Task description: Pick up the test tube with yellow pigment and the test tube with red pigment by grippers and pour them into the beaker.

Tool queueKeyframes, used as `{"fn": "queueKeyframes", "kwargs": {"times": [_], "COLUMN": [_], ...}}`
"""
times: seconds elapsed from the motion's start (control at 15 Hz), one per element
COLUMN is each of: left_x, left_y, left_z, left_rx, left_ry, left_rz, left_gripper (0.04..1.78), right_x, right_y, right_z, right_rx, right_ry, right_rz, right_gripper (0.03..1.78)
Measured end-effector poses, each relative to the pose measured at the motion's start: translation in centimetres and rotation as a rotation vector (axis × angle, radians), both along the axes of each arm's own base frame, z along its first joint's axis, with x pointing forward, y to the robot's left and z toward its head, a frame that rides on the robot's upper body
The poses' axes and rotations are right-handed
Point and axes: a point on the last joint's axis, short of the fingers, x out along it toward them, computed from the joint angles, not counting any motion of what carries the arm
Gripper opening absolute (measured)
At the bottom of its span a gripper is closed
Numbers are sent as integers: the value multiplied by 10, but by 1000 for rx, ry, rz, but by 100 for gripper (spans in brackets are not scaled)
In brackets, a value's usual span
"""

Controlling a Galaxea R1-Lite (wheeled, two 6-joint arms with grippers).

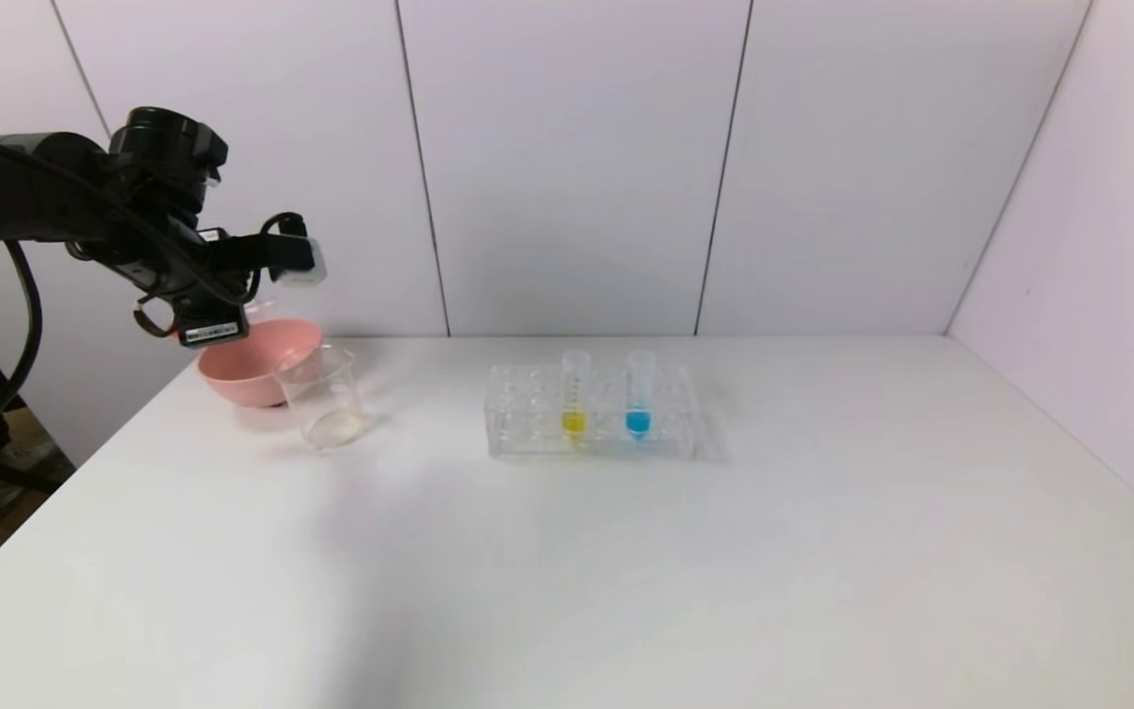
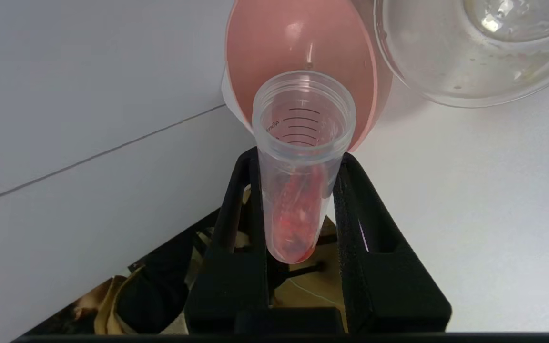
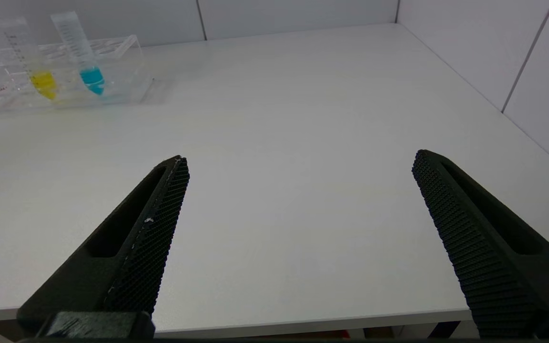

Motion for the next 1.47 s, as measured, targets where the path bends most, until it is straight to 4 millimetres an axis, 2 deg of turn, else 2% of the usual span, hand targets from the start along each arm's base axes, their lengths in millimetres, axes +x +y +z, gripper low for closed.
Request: {"fn": "queueKeyframes", "kwargs": {"times": [0.47, 0.73, 1.0, 1.47], "left_x": [-3, -12, -18, -18], "left_y": [-24, -39, -54, -58], "left_z": [-18, -25, -23, -18], "left_rx": [84, 165, 255, 331], "left_ry": [79, 131, 146, 146], "left_rz": [-26, -8, 41, 103], "left_gripper": [43, 43, 43, 43], "right_x": [0, 0, 0, 0], "right_y": [0, 0, 0, 0], "right_z": [0, 0, 0, 0], "right_rx": [0, 0, 0, 0], "right_ry": [0, 0, 0, 0], "right_rz": [0, 0, 0, 0], "right_gripper": [171, 171, 171, 171]}}
